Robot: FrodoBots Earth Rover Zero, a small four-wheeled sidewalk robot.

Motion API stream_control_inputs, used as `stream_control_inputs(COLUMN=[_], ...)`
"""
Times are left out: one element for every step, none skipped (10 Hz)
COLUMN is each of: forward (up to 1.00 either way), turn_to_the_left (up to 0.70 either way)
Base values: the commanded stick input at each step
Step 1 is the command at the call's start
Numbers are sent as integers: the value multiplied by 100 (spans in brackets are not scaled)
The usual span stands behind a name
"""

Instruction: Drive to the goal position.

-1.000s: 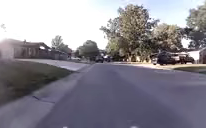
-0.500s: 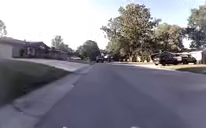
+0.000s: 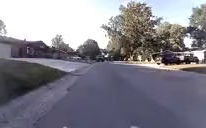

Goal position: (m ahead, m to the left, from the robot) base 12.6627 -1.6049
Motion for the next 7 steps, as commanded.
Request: stream_control_inputs(forward=[100,100,100,100,100,100,100], turn_to_the_left=[0,0,0,0,0,0,0])
